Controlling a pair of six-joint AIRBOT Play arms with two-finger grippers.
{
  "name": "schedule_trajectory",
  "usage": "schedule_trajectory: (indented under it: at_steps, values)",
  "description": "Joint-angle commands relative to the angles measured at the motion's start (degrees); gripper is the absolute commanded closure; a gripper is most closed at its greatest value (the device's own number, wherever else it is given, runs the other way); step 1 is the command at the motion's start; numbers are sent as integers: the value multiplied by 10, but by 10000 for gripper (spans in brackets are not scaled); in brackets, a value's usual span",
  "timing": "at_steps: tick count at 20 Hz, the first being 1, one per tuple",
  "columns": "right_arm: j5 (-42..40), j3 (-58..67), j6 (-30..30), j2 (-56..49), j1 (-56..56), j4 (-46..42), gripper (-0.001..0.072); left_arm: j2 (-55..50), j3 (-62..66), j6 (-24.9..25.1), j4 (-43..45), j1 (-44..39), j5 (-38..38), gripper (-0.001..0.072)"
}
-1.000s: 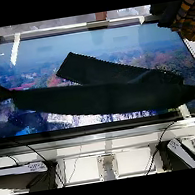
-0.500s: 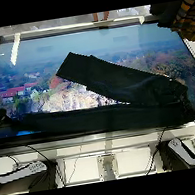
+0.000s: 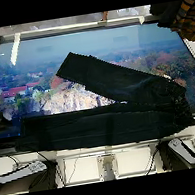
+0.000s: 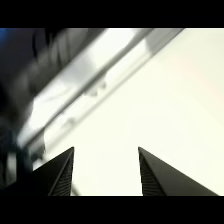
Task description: Fold the clothes and pants, and hang the long-sleeved shirts on hangers.
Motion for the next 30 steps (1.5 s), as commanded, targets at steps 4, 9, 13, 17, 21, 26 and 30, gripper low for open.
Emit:
schedule_trajectory:
  at_steps: [4,9,13,17,21,26,30]
  values:
    - [-25,97,-1,0,0,301,260,-10,87,85,-235,-109,174,208]
    - [-10,97,-27,0,49,374,268,-147,124,59,-241,-323,350,208]
    - [-10,97,-27,0,108,372,268,-313,273,-41,-262,-365,353,201]
    - [-24,97,-26,-1,159,370,269,-405,378,-85,-281,-361,347,203]
    - [-48,97,-26,-1,198,370,269,-427,407,-126,-198,-358,362,211]
    - [-59,97,-24,-1,218,370,270,-450,407,-125,-195,-365,366,211]
    - [-59,97,-24,-1,218,370,270,-466,410,-120,-196,-381,369,215]
